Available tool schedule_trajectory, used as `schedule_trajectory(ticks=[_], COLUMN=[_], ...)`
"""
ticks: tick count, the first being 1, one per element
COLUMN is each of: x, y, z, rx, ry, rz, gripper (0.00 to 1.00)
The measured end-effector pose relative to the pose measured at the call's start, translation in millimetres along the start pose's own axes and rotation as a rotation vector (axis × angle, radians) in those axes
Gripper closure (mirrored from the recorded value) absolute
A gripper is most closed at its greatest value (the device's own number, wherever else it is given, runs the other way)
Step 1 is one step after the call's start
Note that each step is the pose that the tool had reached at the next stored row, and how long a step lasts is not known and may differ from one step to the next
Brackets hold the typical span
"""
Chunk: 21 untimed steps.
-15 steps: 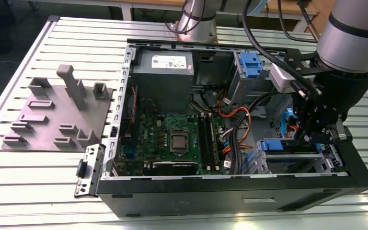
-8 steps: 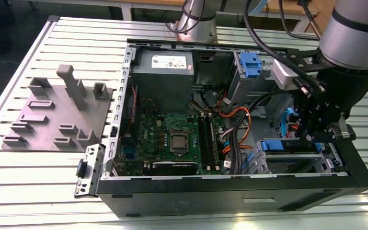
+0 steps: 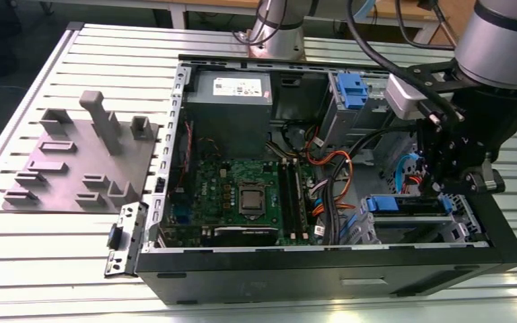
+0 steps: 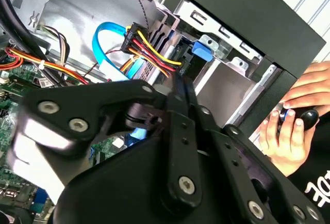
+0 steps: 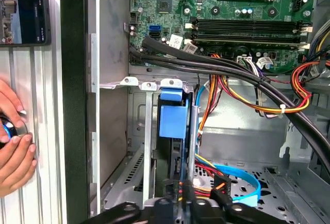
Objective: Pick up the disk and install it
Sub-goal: 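Insert the first disk wire, then insert the second disk wire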
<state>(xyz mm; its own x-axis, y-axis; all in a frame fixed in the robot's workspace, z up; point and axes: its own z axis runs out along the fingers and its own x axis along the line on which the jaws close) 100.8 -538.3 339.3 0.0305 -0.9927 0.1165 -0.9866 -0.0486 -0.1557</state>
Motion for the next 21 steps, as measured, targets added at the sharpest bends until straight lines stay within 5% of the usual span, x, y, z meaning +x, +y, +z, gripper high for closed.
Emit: schedule_trajectory(ticks=[2,21], x=[0.0,0.6], y=[0.0,-0.8], z=[-0.1,-4.9], rx=[0.0,0.0], ry=[0.0,0.0], rz=[0.0,0.0], gripper=[0.89,0.89])
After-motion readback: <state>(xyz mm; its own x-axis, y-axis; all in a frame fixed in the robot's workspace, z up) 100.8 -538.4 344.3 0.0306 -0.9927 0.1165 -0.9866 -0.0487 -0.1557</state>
